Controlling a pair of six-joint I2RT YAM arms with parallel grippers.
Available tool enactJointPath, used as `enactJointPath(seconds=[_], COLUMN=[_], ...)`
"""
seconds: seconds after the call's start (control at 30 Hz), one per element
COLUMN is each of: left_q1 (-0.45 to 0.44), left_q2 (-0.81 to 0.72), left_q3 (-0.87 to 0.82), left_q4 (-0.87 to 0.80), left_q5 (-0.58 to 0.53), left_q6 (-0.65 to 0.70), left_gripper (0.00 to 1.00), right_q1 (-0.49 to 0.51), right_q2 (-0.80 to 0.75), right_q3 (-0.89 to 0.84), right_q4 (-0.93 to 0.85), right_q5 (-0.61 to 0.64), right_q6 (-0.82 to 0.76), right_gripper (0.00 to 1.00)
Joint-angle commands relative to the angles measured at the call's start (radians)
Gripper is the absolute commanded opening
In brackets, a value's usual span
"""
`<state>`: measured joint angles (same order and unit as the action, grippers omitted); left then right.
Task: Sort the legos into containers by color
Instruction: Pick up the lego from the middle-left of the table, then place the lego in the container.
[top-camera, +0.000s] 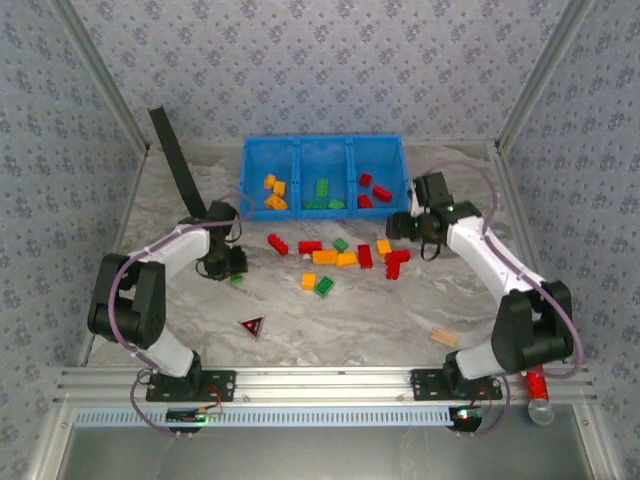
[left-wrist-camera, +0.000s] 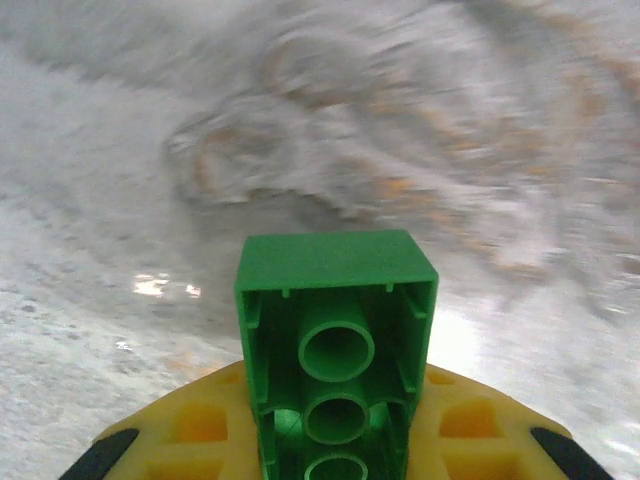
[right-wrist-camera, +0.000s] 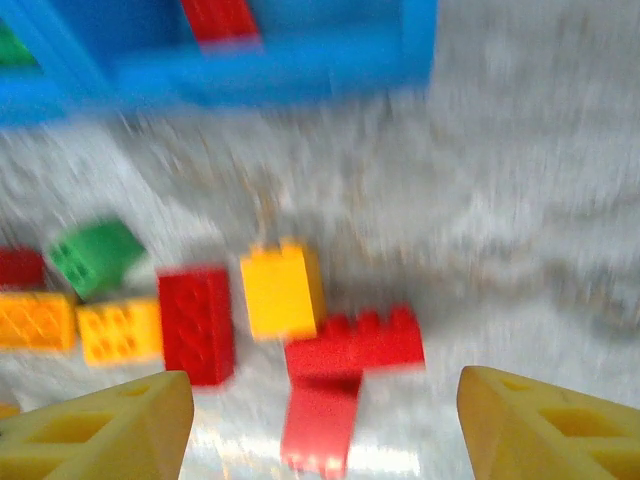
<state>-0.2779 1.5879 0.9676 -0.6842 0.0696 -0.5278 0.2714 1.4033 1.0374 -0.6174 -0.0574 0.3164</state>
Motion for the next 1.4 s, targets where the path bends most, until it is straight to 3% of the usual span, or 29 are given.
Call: enactJointPath(seconds=[0.0, 0.2, 0.4, 0.57, 0.97, 1.2, 1.37], left_q1=[-0.058, -0.201, -0.311, -0.345, -0.347, -0.336, -0.334], left_q2=[-0.025, 0.021, 0.222, 0.437, 0.89, 0.966, 0.962], left_q3=[0.135, 0.411, 0.721, 0.937, 1.529, 1.592, 1.588], left_q4=[-0.092, -0.177, -0.177, -0.147, -0.342, -0.363, -0.37], left_q5=[-0.021, -0.051, -0.084, -0.096, -0.084, -0.066, -0.062], left_q6=[0.031, 0.02, 0.038, 0.053, 0.069, 0.049, 0.063], left_gripper=[0.11, 0.1, 0.1, 0.1, 0.11, 0.17, 0.28], right_q1=[0.033, 0.059, 0.075, 0.081, 0.089, 0.098, 0.112], right_q2=[-0.08, -0.145, -0.118, -0.079, 0.021, 0.057, 0.098], right_q3=[-0.103, -0.221, -0.258, -0.267, -0.262, -0.264, -0.251], right_q4=[0.005, 0.061, 0.101, 0.127, 0.181, 0.195, 0.204], right_q5=[-0.008, -0.005, -0.007, 0.022, 0.021, 0.026, 0.03], right_q6=[0.111, 0.127, 0.126, 0.112, 0.105, 0.108, 0.112], right_gripper=[0.74, 0.77, 0.78, 0.77, 0.72, 0.68, 0.63])
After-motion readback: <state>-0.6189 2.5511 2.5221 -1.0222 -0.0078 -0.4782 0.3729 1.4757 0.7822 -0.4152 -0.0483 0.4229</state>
